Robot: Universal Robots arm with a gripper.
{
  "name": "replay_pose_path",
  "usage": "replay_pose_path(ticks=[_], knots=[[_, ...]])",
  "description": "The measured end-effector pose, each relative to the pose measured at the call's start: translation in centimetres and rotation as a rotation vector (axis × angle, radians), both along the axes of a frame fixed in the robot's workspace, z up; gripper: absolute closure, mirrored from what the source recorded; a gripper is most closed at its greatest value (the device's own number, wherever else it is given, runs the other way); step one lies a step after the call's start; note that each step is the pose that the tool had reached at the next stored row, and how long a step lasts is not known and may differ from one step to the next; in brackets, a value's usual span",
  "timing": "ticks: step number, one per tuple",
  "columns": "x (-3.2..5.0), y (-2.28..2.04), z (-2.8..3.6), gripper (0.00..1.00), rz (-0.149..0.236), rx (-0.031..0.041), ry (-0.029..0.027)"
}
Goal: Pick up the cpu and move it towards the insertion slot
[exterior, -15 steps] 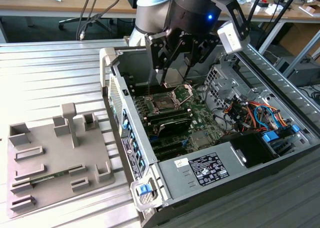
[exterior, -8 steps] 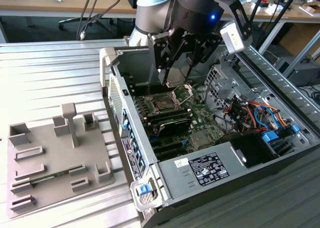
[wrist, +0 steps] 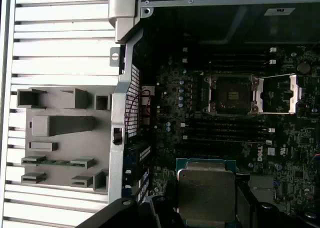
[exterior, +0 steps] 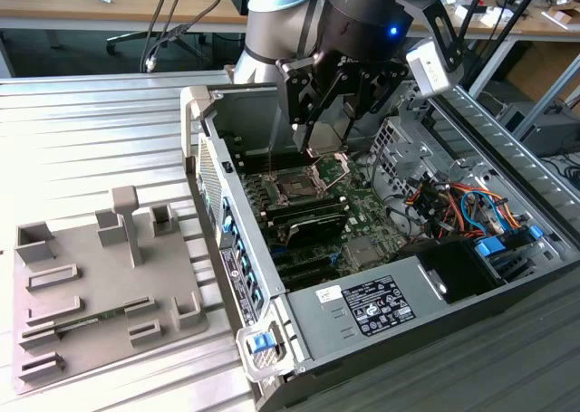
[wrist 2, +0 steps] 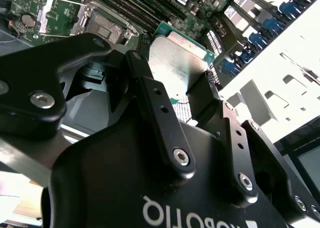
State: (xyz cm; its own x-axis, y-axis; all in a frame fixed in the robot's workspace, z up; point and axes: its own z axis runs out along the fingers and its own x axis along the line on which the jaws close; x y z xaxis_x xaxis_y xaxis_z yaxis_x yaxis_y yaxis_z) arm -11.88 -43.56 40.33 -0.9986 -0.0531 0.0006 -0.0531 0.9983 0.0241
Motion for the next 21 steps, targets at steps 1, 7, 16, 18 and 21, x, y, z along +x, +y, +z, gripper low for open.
replay_pose_path(ticks=[1, 7, 16, 18, 21], knots=[[0.07, 0.0, 0.0, 0.45, 0.0, 0.0, 0.0], [0.45, 0.0, 0.0, 0.45, 0.0, 0.0, -0.0001], [1.18, 0.0, 0.0, 0.45, 0.0, 0.0, -0.0001], [1.43, 0.0, 0.0, 0.45, 0.0, 0.0001, -0.0001], [1.75, 0.0, 0.0, 0.45, 0.0, 0.0, 0.0]])
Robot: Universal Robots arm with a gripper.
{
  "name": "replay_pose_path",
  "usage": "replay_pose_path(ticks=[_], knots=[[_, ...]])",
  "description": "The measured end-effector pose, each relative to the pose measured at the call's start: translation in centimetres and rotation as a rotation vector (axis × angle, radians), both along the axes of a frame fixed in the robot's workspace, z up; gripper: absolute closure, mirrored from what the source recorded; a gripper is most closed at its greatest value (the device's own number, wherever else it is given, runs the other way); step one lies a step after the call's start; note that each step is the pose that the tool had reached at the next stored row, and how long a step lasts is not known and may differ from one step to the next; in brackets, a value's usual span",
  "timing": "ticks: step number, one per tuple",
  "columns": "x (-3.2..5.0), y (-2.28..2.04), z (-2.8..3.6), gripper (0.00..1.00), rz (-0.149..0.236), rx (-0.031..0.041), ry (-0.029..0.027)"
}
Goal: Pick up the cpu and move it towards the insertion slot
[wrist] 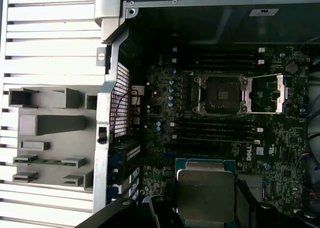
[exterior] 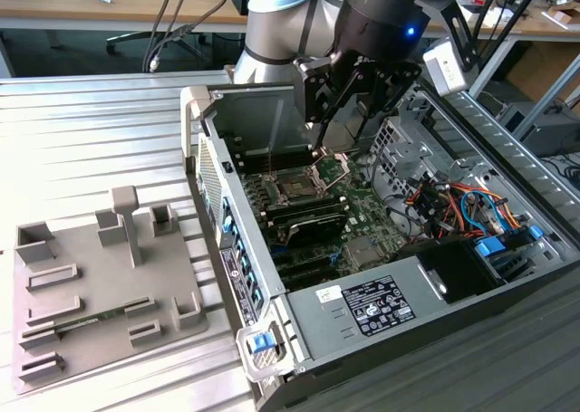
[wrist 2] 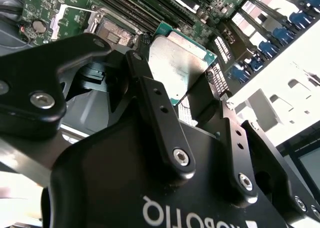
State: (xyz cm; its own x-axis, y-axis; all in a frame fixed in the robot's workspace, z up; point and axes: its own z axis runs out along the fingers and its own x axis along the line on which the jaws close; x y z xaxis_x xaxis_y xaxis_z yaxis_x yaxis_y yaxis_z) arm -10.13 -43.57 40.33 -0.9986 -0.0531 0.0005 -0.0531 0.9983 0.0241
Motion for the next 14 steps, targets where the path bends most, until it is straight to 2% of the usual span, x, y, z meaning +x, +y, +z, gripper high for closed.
replay_pose_path(ticks=[14], knots=[[0.63, 0.0, -0.04, 0.45, 0.0, 0.0, 0.0]])
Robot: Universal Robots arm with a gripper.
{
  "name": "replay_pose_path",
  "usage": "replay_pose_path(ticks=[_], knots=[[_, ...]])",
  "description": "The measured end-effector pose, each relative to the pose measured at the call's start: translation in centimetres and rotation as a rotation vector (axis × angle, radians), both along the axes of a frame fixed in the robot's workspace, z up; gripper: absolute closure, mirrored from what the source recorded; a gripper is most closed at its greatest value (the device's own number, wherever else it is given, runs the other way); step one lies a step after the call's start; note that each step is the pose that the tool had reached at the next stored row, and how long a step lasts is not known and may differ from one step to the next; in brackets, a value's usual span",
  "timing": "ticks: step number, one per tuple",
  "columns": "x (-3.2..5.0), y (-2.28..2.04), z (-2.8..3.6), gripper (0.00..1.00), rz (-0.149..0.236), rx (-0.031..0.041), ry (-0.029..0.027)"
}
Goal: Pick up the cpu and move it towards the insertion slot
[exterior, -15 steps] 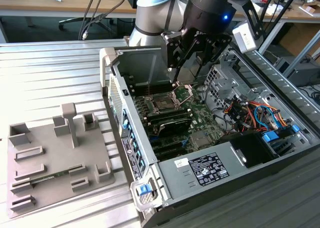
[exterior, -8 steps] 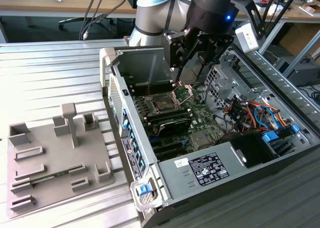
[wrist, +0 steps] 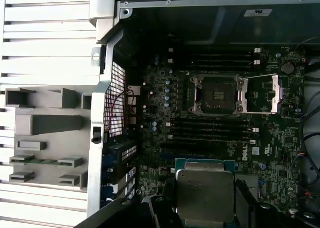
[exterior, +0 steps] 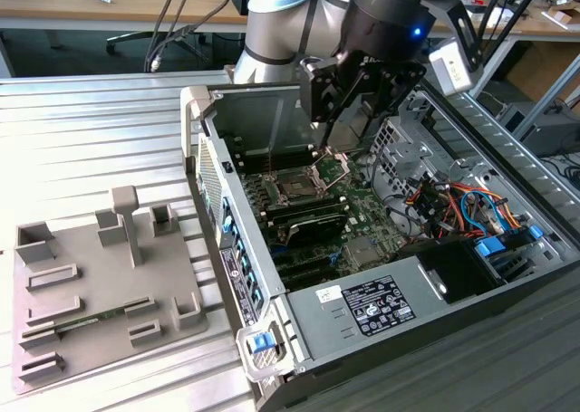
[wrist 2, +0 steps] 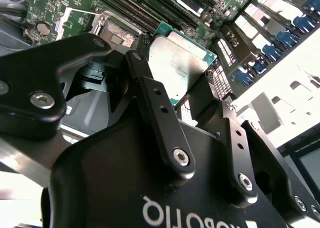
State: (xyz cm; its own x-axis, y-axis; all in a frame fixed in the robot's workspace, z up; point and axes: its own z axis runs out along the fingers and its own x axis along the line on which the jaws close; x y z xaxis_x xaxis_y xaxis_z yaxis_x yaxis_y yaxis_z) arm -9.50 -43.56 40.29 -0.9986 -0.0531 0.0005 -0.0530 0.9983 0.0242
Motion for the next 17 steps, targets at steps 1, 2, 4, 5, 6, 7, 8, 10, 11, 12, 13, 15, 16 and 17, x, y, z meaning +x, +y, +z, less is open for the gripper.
replay_pose_path(ticks=[1, 2, 4, 5, 6, 7, 8, 10, 11, 12, 13, 15, 16, 17], knots=[[0.05, 0.0, -0.03, 0.45, 0.0, 0.0001, -0.0001], [0.09, 0.0, -0.04, 0.45, 0.0, 0.0, -0.0001], [0.15, 0.0, -0.07, 0.45, 0.0, 0.0, -0.0001], [0.19, 0.0, -0.09, 0.45, 0.0, -0.0001, -0.0001], [0.25, 0.0, -0.1, 0.45, 0.0, -0.0001, 0.0], [0.29, 0.0, -0.11, 0.45, 0.0, -0.0002, 0.0], [0.34, 0.0, -0.13, 0.45, 0.0, -0.0004, 0.0], [0.44, 0.0, -0.15, 0.45, 0.0, -0.0007, 0.0], [0.49, 0.0, -0.16, 0.45, 0.0, -0.0008, 0.0], [0.54, 0.0, -0.17, 0.45, 0.0, -0.0009, -0.0001], [0.65, 0.01, -0.19, 0.45, 0.0, -0.0012, -0.0001], [0.82, 0.01, -0.21, 0.45, 0.0, -0.0015, 0.0], [0.92, 0.02, -0.23, 0.45, 0.0, -0.0017, 0.0], [0.99, 0.03, -0.23, 0.45, 0.0, -0.0018, 0.0]])
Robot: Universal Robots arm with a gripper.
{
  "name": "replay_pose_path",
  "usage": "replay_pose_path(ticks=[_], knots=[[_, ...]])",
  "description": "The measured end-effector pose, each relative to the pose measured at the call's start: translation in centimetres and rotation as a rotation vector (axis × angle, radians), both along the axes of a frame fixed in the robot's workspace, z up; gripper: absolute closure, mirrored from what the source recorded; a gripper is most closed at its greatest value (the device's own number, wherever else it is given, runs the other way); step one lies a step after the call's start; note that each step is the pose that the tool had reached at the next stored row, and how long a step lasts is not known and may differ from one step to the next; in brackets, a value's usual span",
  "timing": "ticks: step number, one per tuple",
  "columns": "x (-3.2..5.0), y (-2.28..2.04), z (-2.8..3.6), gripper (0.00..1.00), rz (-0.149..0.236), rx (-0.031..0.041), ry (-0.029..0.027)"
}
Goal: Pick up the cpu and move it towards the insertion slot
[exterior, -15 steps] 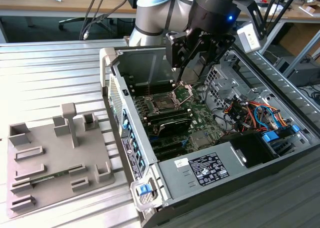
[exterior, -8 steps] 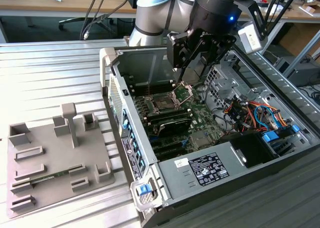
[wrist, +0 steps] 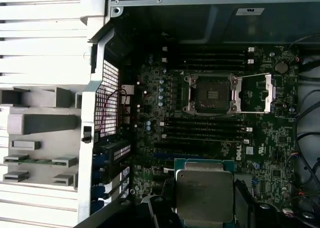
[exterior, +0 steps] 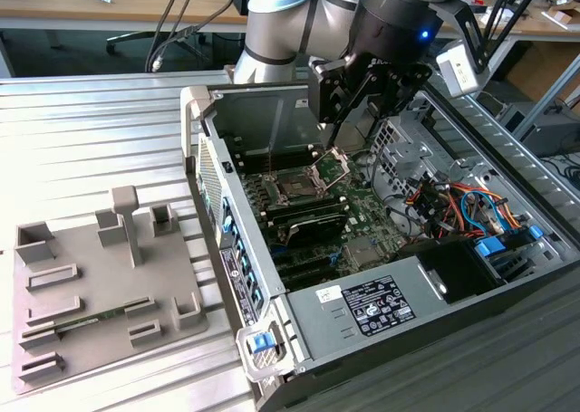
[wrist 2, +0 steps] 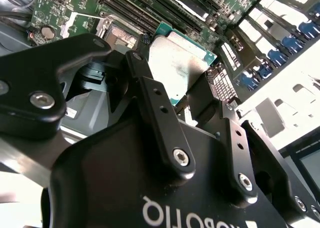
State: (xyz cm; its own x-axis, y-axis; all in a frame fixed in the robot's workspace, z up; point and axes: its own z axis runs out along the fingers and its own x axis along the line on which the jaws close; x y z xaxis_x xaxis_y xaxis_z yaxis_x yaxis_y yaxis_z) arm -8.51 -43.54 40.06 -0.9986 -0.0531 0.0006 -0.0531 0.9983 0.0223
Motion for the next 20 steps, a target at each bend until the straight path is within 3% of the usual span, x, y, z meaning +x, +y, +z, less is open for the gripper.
replay_pose_path(ticks=[20], knots=[[1.67, 0.03, -0.08, 0.45, 0.0, -0.001, -0.0001]])
